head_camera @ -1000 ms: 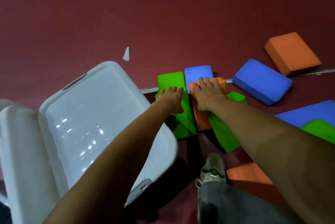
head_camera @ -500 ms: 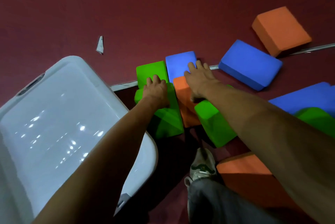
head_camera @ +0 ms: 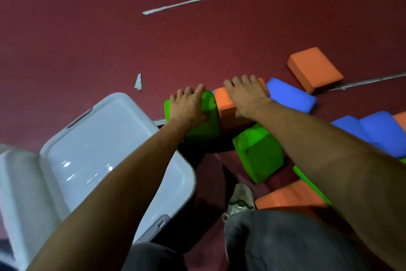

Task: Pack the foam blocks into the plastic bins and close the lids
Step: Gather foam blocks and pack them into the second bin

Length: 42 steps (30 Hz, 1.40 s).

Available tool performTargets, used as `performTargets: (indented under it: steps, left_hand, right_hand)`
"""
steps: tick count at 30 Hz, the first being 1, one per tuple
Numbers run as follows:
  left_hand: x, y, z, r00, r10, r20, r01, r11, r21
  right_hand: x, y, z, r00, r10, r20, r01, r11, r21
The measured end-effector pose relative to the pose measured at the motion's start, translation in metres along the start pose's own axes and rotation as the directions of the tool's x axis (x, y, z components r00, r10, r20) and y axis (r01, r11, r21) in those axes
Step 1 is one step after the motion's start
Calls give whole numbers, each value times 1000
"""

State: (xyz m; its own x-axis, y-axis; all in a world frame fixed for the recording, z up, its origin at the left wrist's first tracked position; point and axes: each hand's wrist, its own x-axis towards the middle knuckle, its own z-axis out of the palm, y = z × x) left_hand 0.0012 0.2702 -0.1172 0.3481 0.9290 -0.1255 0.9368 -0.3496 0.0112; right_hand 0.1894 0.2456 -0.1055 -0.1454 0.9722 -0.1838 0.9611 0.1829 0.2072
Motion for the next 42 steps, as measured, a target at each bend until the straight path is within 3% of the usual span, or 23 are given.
performTargets:
  steps: [8, 20, 26, 31, 42]
  left_hand:
    - [-52, -1, -112, 985, 23, -170, -6, 995, 102]
    - [-214, -91, -207, 929, -229, -291, 280, 949, 146]
    - [-327, -146, -236, 848, -409, -337, 471, 873, 127]
    - [-430, -177, -254, 767, -541, -346, 605, 789, 106]
    - [-612, -274, -239, 609, -700, -372, 775, 625, 94]
  right_hand:
    - [-52, 5, -113, 992, -1, -124, 0, 1000, -5]
    - [-105, -112, -244, 923, -275, -269, 262, 961, -82]
    - [-138, -206, -303, 825, -457, -332, 436, 889, -140]
    - [-185, -281, -348, 700, -614, -365, 570, 788, -231]
    - [-260, -481, -378, 568, -736, -369, 703, 667, -248]
